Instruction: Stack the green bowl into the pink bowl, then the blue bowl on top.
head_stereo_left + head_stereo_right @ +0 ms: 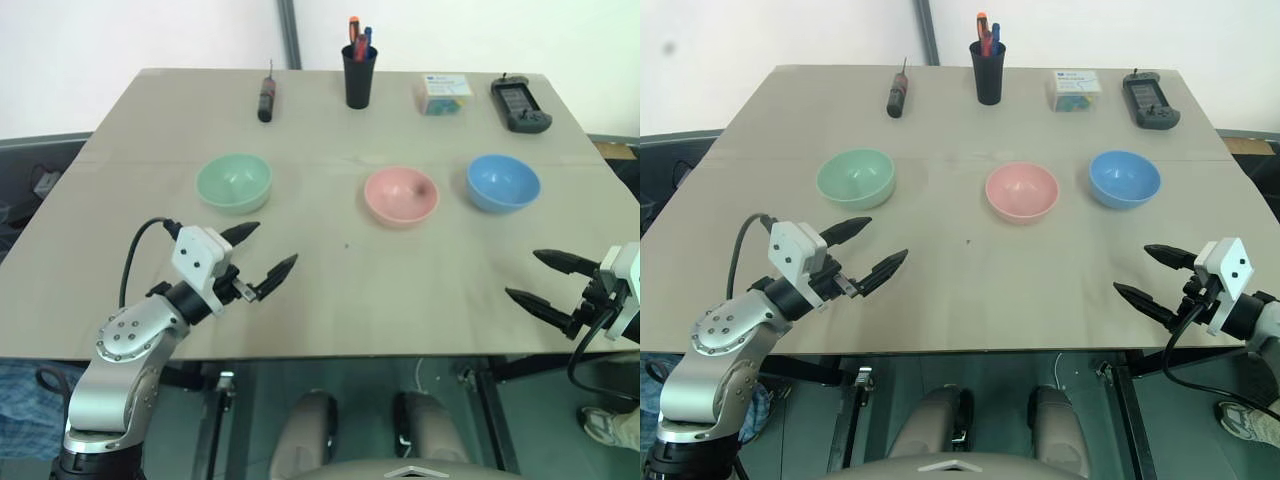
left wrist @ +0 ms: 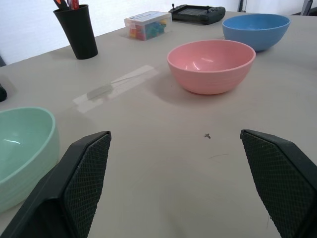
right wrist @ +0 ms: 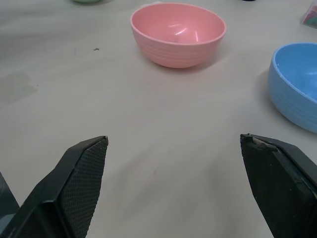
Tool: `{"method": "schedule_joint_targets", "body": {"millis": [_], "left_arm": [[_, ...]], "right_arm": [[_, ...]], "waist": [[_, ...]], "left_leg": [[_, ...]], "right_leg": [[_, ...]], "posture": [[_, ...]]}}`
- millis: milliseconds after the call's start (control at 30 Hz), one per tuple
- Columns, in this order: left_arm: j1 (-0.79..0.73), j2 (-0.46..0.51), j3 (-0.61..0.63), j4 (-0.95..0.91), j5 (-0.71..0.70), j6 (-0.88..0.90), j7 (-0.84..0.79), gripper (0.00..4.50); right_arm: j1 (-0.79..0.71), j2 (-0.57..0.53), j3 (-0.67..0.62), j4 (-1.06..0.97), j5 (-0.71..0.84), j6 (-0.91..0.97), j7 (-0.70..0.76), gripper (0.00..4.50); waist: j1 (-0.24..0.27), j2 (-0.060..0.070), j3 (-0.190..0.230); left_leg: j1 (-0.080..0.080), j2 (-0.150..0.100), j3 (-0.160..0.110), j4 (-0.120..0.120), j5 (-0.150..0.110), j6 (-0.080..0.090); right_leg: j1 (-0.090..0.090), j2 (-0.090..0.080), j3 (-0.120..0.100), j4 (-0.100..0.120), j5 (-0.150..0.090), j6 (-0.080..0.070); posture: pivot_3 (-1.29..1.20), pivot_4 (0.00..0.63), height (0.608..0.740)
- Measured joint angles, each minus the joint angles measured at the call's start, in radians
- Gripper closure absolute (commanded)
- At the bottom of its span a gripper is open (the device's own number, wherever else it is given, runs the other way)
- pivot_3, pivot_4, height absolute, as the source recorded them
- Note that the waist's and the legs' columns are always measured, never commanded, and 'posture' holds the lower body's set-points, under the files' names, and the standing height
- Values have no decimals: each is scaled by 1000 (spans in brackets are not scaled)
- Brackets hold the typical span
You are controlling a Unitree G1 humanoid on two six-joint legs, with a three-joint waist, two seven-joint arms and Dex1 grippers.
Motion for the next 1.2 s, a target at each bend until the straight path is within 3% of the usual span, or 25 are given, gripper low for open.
{"method": "schedule_joint_targets", "body": {"millis": [867,1067,1200], "left_arm": [[-18,-18,0,19,-89,-48,-59,68],[-55,-56,19,33,-129,-8,16,68],[-112,-61,68,38,-177,31,78,68]], "right_arm": [[-73,-44,21,40,-58,-27,-5,0],[-228,-95,157,39,-142,-17,-19,0],[-456,-93,354,106,-287,-25,-39,0]], "waist": [[0,0,0],[-2,0,0],[-4,0,0]], "left_leg": [[0,0,0,0,0,0],[0,0,0,0,0,0],[0,-1,0,0,0,0]], "right_leg": [[0,0,0,-1,0,0],[0,0,0,0,0,0],[-1,1,0,-1,2,3]], "posture": [[0,150,740],[0,150,740],[0,150,740]]}}
